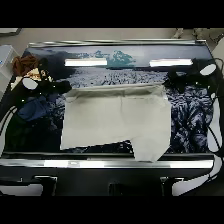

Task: Fold the clothes and pants, and hang the long-sleeved shirts on hangers.

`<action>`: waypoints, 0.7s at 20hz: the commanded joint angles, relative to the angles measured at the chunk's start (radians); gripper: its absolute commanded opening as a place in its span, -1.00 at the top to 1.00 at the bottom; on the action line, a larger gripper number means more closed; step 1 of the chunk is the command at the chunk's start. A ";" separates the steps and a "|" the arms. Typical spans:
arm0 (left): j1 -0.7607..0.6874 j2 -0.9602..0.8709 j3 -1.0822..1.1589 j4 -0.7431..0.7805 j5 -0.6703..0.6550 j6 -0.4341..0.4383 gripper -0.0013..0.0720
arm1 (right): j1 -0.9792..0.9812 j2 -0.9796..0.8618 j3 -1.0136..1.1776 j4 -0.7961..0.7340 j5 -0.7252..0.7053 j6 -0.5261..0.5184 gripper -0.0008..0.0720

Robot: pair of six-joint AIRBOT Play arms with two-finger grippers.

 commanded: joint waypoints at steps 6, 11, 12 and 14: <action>0.116 -0.058 0.117 -0.195 -0.456 -0.011 -0.64 | -0.081 -0.034 0.102 0.030 0.209 -0.090 -0.77; 0.387 0.075 0.036 0.177 -0.895 -0.117 -0.50 | -0.248 0.080 0.081 -0.395 0.610 -0.143 -0.79; 0.420 0.135 -0.071 0.195 -0.860 -0.093 -0.20 | -0.259 0.111 0.025 -0.428 0.614 -0.158 -0.75; 0.469 0.262 -0.350 0.171 -0.720 -0.040 -0.21 | -0.259 0.179 -0.120 -0.414 0.563 -0.153 -0.69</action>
